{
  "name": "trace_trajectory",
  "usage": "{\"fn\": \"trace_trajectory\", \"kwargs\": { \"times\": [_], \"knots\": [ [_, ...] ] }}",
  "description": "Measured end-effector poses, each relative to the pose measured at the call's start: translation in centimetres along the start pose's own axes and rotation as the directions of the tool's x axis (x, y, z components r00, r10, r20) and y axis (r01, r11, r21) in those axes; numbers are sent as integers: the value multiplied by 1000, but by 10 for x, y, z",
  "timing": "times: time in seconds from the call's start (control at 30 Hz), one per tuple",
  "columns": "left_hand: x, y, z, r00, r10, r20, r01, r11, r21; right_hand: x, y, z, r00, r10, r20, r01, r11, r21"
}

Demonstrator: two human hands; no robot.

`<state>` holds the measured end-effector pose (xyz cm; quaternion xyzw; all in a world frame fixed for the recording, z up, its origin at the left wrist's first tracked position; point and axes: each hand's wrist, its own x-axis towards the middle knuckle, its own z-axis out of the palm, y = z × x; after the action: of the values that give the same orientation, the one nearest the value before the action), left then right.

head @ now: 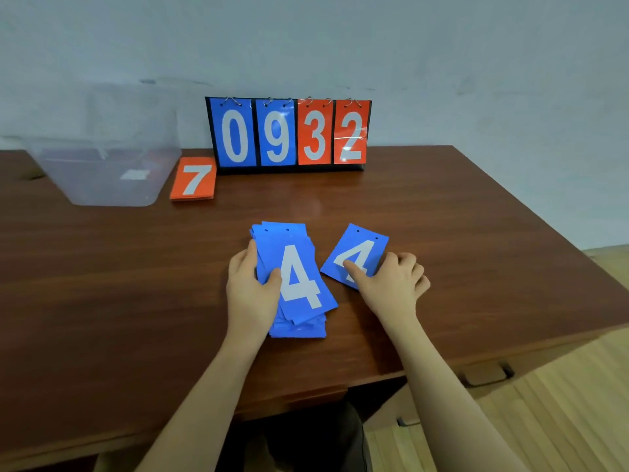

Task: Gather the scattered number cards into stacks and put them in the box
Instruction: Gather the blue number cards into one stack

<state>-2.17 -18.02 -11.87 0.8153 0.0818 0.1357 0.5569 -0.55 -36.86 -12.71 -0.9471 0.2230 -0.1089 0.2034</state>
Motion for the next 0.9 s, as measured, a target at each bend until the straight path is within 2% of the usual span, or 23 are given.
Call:
{"fn": "trace_trajectory", "kwargs": {
  "times": [0.13, 0.33, 0.37, 0.43, 0.53, 0.63, 0.73, 0.83, 0.9],
  "knots": [
    [3, -3, -4, 1000, -19, 2, 19, 1000, 21, -4, -4, 9, 998, -38, 53, 40, 999, -26],
    [5, -10, -16, 998, -52, -27, 52, 999, -12, 12, -11, -8, 934, -117, 339, 74, 988, 137],
    [5, -10, -18, 998, -58, -31, 57, 998, -10, 12, -12, -9, 929, -140, 344, 91, 984, 155],
    [7, -11, -21, 998, -62, -32, 62, 998, -11, 10, -16, -5, 953, -136, 270, 83, 977, 198],
    [10, -11, -24, 998, -56, -34, 56, 998, -9, 5, -24, 3, 989, 6, 149, -37, 978, 203],
    [12, -10, -24, 998, -51, -30, 51, 999, -13, 7, -31, 5, 979, 88, 184, -114, 984, 136],
    [13, -10, -24, 998, -55, -27, 55, 998, -33, 14, -39, 1, 955, 128, 268, -175, 972, 158],
    [13, -11, -25, 998, -54, -32, 52, 998, -37, 12, -39, 4, 973, 11, 233, -85, 946, 313],
    [13, -13, -28, 998, -57, -40, 56, 998, -25, 2, -37, 5, 976, -126, 177, 20, 862, 506]
  ]
}}
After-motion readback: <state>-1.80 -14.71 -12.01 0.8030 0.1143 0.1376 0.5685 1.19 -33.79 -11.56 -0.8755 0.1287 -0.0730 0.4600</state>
